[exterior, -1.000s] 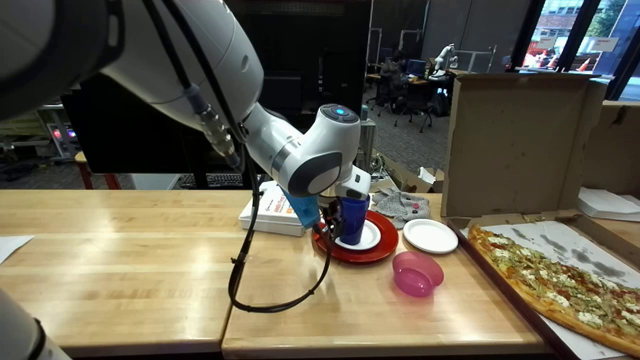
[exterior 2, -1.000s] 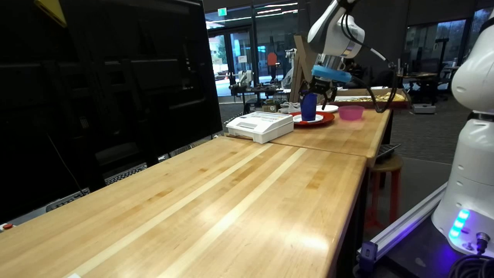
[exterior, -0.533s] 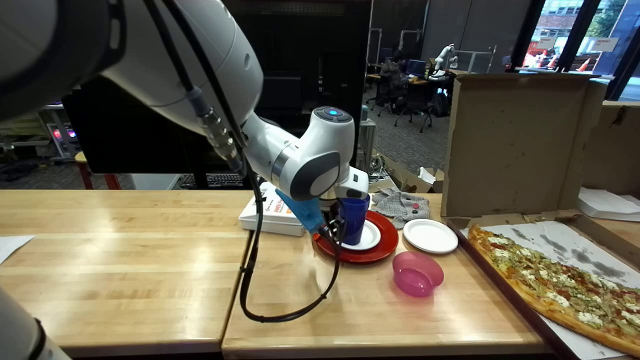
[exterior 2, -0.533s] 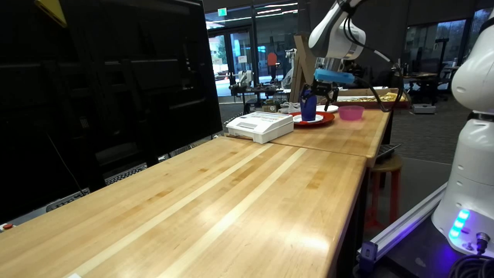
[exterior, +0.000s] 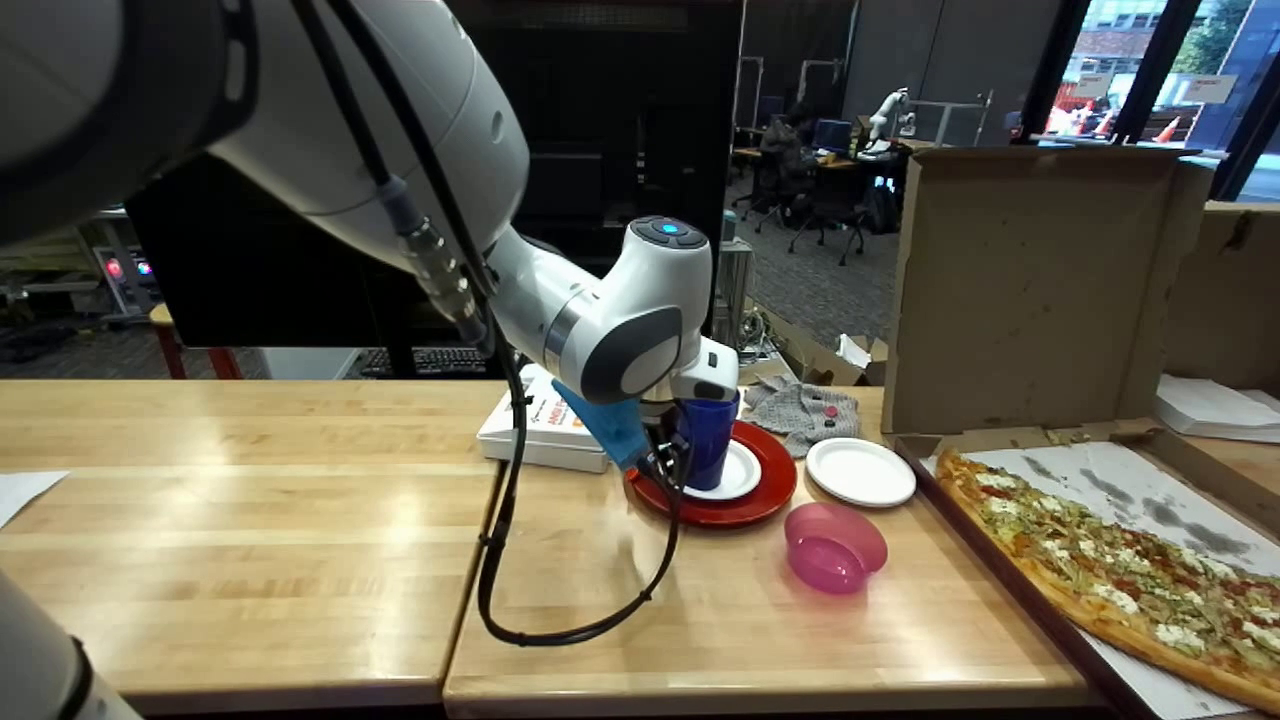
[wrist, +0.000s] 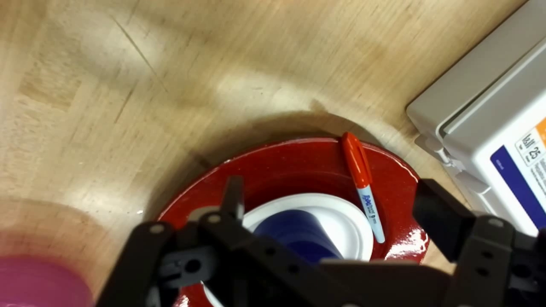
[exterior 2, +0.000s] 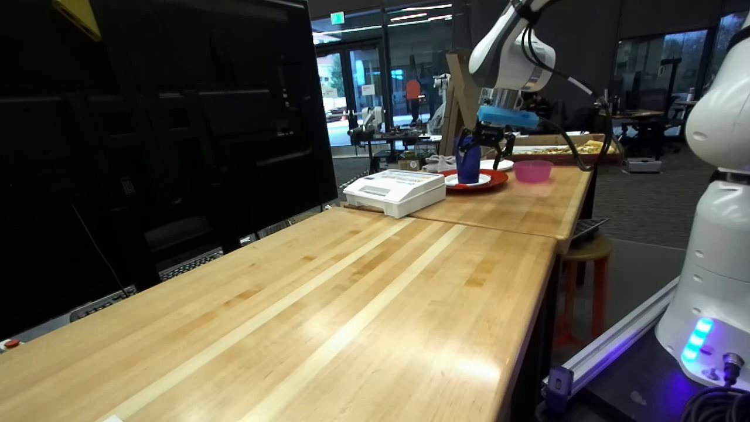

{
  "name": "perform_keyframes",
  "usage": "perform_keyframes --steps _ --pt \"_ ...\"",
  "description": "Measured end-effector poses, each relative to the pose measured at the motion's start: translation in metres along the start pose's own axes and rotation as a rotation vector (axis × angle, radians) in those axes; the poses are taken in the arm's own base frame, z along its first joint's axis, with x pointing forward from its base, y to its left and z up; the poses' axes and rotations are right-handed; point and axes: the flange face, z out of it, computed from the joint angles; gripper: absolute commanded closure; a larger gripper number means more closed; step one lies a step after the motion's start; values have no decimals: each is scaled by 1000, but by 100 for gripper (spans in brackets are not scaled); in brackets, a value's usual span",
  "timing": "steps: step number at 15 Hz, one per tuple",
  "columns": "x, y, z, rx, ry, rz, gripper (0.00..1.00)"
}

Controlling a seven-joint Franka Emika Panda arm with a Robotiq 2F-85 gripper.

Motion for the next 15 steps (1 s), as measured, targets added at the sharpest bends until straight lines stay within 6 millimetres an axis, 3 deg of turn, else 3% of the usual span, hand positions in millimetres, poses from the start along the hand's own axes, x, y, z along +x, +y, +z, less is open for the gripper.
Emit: perform_keyframes --steps 9,15 --pt "-1 2 2 -90 3 -129 0" --pt "-9 -18 4 -108 6 -227 0"
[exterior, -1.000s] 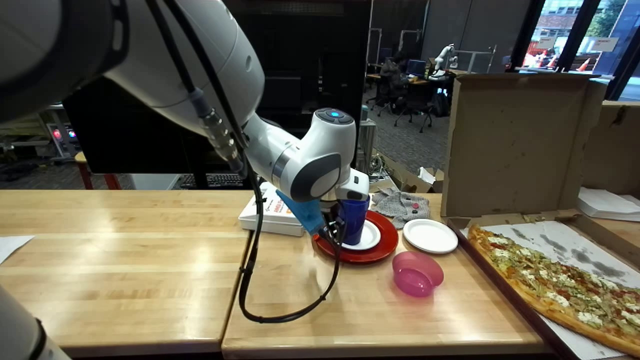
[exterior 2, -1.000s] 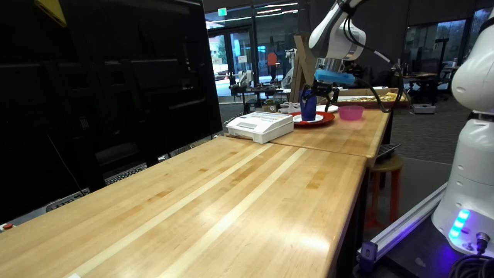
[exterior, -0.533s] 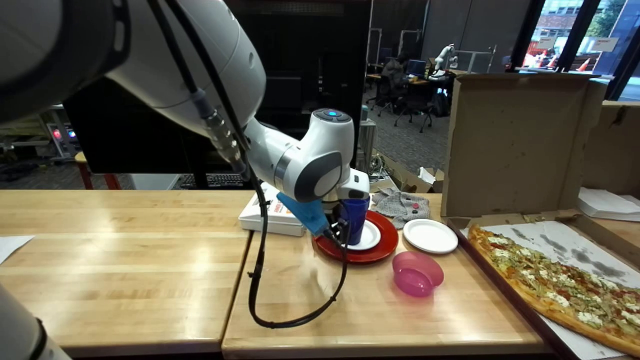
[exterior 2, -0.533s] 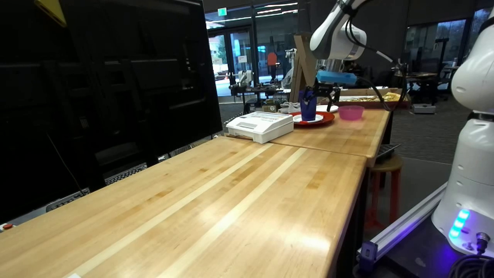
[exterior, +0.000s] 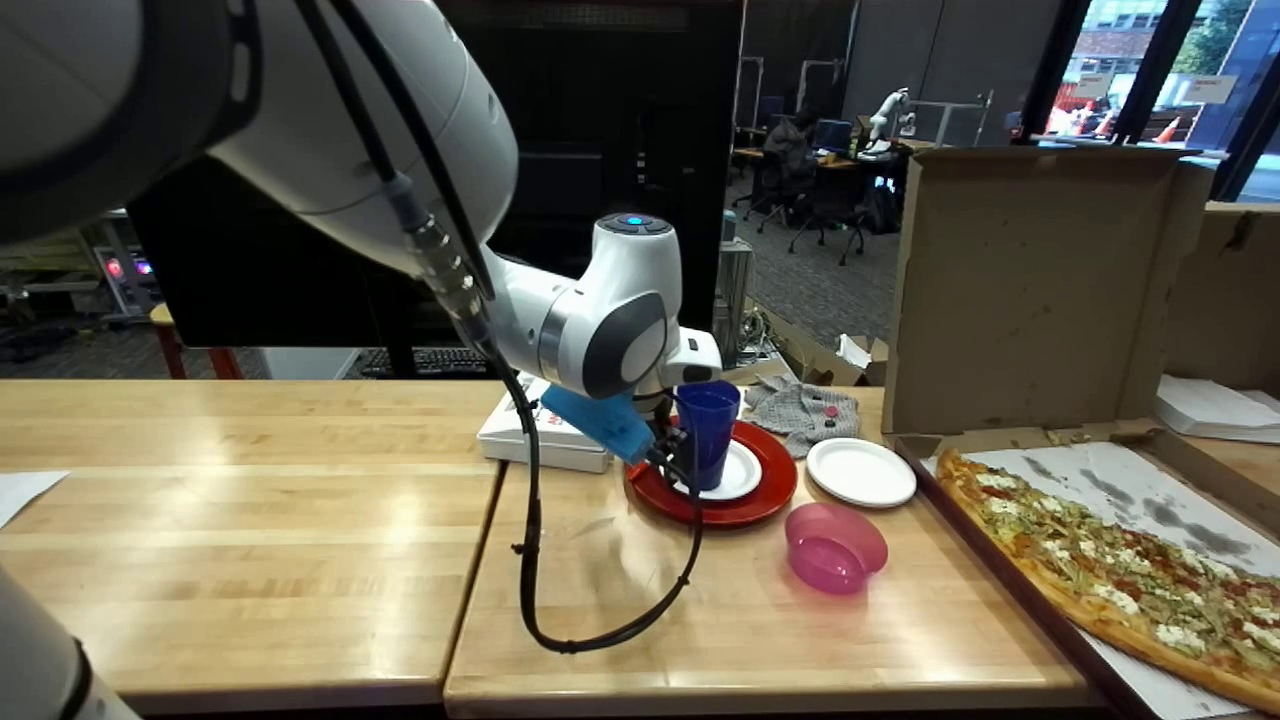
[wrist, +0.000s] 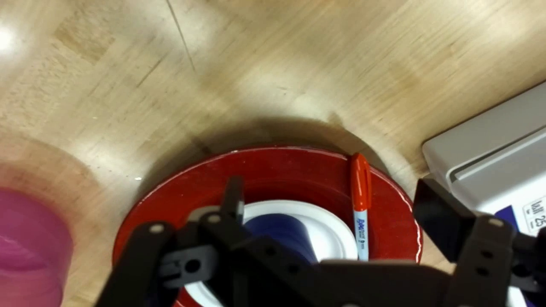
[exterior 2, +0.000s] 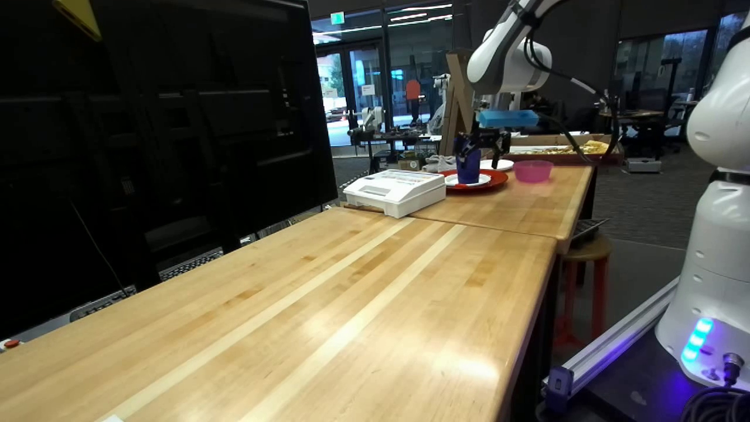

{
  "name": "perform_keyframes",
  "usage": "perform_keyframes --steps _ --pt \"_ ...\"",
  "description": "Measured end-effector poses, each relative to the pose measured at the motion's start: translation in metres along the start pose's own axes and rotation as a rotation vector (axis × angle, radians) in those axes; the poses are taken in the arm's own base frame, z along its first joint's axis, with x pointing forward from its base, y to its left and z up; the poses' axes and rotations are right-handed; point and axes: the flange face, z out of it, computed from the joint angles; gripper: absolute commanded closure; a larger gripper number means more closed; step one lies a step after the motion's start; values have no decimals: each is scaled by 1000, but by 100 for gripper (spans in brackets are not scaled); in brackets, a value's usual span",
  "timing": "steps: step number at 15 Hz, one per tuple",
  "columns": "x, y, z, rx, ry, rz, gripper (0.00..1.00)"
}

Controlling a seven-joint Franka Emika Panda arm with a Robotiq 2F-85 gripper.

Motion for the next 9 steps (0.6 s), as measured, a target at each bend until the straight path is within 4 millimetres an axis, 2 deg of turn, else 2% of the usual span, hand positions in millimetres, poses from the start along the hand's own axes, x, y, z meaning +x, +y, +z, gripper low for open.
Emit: perform_keyframes --steps 5,9 --pt "0 -24 -5 -2 60 -88 0" --pt "2 -34 -3 0 94 -150 0"
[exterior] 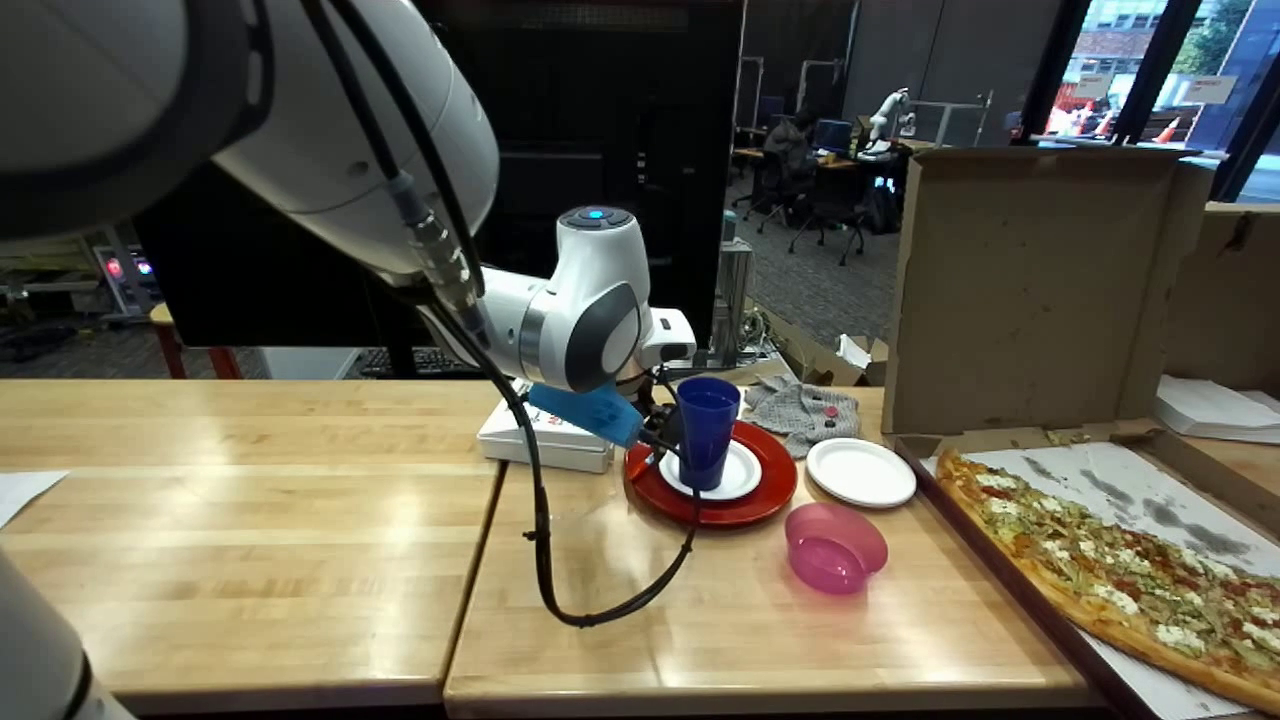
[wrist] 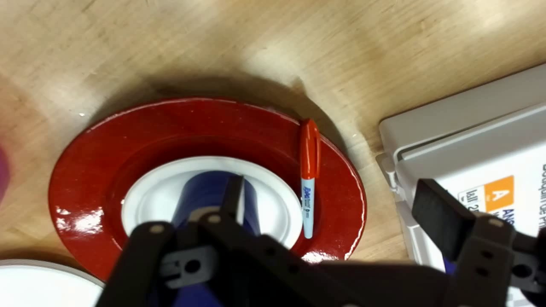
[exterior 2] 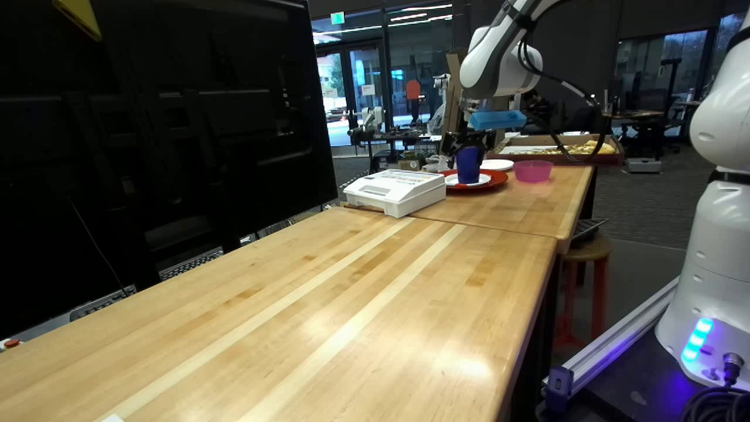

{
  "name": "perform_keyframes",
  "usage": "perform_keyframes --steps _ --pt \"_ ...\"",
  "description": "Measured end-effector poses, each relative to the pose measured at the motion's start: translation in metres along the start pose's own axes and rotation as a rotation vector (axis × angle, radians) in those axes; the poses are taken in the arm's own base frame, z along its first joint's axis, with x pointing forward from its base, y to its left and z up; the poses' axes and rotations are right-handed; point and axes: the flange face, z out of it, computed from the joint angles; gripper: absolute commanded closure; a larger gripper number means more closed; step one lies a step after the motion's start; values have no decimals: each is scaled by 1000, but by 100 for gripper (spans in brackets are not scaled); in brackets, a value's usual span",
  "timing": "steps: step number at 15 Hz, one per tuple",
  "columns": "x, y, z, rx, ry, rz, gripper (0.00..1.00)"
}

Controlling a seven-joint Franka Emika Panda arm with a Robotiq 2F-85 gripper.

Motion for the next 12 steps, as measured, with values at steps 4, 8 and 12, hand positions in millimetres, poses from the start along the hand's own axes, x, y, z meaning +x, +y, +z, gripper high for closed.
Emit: perform_keyframes --steps 4,8,12 --pt "5 -3 9 2 11 -56 0" --pt "15 -4 16 1 13 -98 0" --pt "25 -5 21 0 16 -122 0"
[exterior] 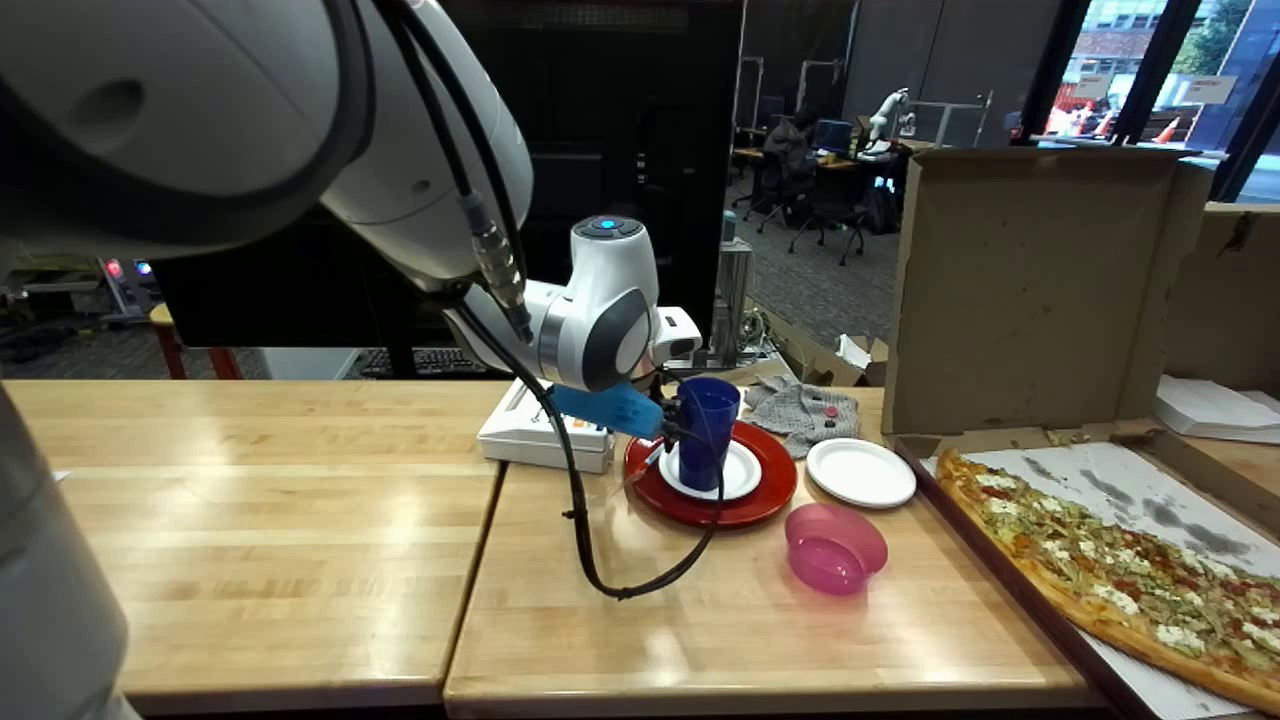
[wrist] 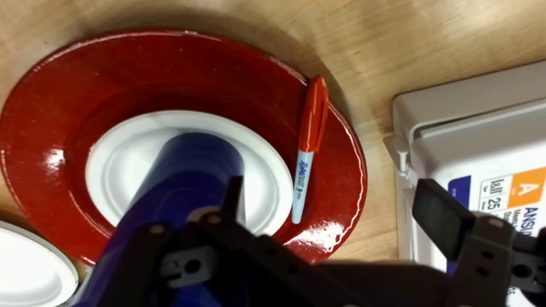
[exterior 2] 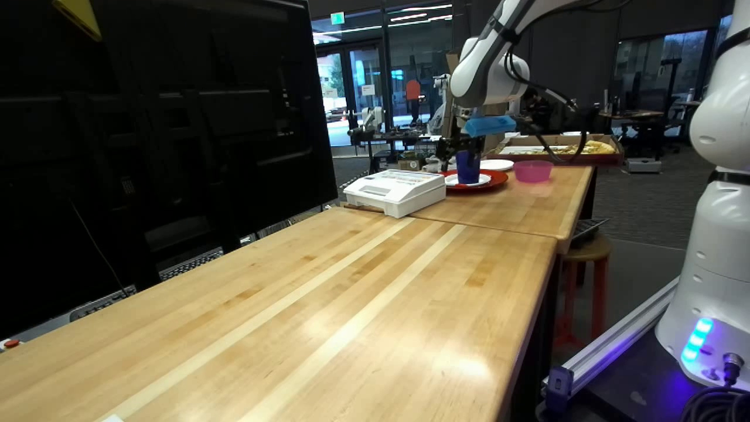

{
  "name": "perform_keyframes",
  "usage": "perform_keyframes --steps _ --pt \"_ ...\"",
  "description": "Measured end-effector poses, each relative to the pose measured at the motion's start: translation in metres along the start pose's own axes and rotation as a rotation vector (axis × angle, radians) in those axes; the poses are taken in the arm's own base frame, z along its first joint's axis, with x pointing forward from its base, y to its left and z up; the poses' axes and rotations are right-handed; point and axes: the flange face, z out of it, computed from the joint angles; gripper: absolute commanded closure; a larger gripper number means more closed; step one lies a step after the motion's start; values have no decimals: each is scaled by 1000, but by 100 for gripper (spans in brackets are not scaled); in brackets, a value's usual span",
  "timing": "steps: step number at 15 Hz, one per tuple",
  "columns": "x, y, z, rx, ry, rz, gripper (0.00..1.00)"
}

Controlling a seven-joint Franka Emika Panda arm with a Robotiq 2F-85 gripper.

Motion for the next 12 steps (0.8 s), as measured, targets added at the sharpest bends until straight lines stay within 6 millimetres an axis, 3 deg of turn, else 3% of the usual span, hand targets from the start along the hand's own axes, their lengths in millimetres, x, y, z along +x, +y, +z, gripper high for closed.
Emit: perform_keyframes --steps 12 --pt "8 -2 24 -1 -28 -37 0"
